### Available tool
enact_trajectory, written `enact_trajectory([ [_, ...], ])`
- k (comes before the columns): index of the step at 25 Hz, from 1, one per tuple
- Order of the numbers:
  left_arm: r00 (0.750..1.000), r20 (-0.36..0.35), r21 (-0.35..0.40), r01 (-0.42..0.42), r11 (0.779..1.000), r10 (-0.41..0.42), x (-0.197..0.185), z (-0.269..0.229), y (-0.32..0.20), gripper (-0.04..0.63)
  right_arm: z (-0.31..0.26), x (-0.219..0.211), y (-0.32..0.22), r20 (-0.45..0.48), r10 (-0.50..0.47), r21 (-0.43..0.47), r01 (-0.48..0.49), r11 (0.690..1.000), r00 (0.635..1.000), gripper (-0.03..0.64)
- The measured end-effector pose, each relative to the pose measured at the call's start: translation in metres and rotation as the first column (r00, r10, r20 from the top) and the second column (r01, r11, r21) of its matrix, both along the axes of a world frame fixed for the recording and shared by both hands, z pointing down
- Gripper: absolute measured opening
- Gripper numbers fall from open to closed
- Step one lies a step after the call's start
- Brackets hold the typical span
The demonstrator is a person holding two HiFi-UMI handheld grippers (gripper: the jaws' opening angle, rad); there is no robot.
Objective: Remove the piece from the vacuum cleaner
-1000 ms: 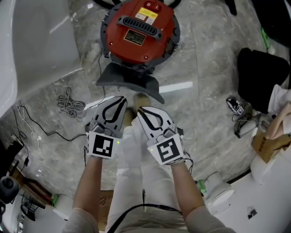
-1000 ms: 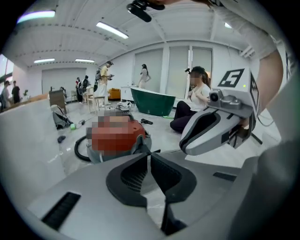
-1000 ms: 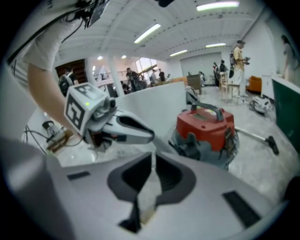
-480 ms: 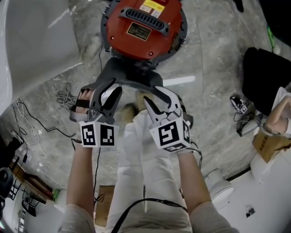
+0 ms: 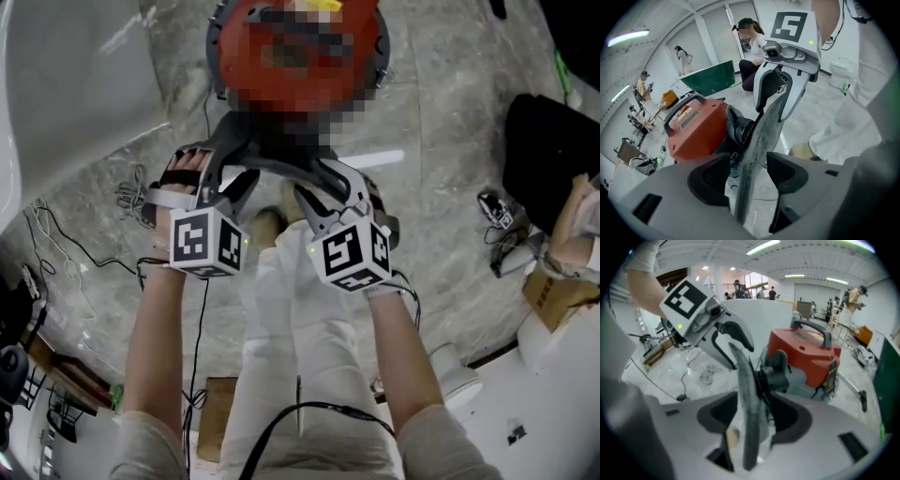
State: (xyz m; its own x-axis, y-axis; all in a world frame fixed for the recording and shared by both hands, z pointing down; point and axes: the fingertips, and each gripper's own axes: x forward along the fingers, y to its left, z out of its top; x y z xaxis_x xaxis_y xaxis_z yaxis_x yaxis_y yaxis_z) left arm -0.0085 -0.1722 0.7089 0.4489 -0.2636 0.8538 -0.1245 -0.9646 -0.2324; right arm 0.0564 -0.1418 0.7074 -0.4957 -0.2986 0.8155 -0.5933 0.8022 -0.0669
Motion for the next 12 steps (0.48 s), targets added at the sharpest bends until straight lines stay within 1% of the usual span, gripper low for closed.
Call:
enact_trajectory([
  [3, 1.000, 0.024, -0.023, -0.005, 1.000, 0.005, 0.001, 0.010, -0.001, 0.245, 0.004, -0.003, -0.003, 0.005, -0.016, -0.014, 0.016, 1.000, 1.000, 0.204],
  [8, 0.997, 0.072, -0.071, -0.016, 0.997, 0.021, 0.001, 0.028, 0.002, 0.244, 0.012, -0.008, -0.008, 0.038, -0.011, -0.066, 0.013, 0.998, 0.999, 0.204],
  [12, 0.994, 0.088, -0.072, -0.063, 0.995, 0.069, 0.007, 0.034, 0.009, 0.242, 0.016, -0.010, -0.008, 0.002, -0.066, -0.041, 0.066, 0.997, 0.998, 0.202],
])
